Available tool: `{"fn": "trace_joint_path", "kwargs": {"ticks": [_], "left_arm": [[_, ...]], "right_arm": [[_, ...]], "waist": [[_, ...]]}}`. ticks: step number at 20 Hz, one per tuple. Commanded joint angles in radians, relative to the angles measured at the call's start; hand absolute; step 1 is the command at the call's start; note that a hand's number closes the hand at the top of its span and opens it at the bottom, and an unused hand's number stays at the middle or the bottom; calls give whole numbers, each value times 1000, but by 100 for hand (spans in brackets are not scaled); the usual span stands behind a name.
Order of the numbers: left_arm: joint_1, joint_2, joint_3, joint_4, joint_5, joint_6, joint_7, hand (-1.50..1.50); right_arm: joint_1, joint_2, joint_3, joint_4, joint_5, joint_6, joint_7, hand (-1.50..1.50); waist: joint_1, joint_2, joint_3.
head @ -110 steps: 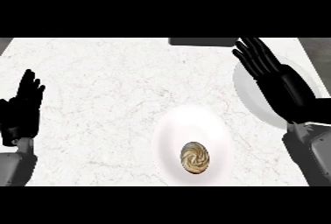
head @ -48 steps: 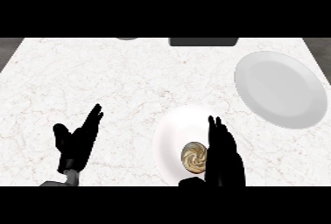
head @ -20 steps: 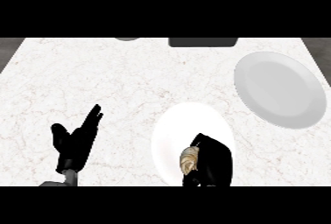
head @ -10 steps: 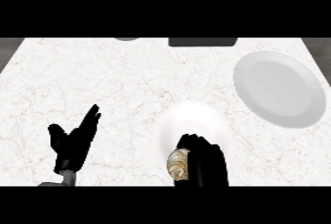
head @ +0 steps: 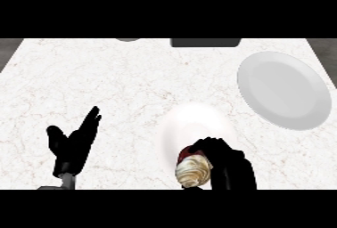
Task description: Pick the cupcake from the plate and place it in the plate
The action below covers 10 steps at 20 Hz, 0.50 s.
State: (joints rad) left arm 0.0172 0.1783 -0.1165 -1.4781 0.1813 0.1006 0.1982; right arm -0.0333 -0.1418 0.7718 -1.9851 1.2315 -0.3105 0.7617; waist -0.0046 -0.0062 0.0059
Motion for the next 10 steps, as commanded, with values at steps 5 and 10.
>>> {"fn": "trace_joint_path", "kwargs": {"ticks": [5, 10], "left_arm": [[34, -29, -38, 11, -39, 14, 19, 0], [-32, -13, 12, 104, -10, -31, -5, 0]], "right_arm": [[57, -70, -245, -113, -224, -168, -83, 150], [12, -124, -448, 14, -489, -301, -254, 150]], "waist": [[4, 7, -5], [5, 12, -4]]}}
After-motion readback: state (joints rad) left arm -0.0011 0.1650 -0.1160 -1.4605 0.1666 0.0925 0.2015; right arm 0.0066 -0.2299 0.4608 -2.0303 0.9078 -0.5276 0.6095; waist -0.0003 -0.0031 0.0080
